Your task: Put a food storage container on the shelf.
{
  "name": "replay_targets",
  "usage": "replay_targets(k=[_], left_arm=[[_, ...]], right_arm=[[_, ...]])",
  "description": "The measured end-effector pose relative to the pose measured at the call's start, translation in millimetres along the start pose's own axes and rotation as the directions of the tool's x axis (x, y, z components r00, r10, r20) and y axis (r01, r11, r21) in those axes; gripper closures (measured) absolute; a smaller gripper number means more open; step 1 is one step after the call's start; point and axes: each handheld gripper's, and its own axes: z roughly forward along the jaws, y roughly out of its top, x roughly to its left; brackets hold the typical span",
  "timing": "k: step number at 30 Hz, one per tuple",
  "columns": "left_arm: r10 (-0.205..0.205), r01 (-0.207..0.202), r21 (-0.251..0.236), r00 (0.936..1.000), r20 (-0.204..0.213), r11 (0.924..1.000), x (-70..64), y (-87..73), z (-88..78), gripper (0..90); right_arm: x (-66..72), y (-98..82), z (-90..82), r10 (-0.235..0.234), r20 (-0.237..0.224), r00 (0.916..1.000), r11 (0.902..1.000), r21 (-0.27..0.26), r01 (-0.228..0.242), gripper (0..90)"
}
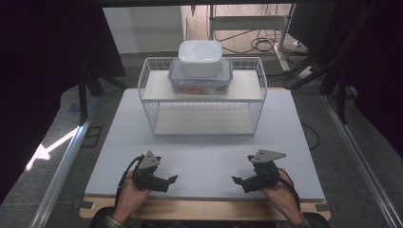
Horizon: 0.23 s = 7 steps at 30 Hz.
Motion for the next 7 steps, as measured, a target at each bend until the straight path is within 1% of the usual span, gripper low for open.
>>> replay_targets(k=[4, 7], left_arm=[[0.006, -0.006, 0.022, 1.0, -0.003, 0.9997, -0.3, -0.5, 3.1, 3.4], [0.017, -0.016, 0.019, 0.9999, -0.004, 0.9997, -0.7, 0.7, 3.9, 3.0]], right_arm=[[0.1, -2.9, 5.5, -0.007, -0.009, 0.9999, 0.9996, 0.027, 0.007, 0.1], [-0.4, -3.7, 7.4, -0.011, -0.01, 0.9999, 0.9991, 0.041, 0.011, 0.1]])
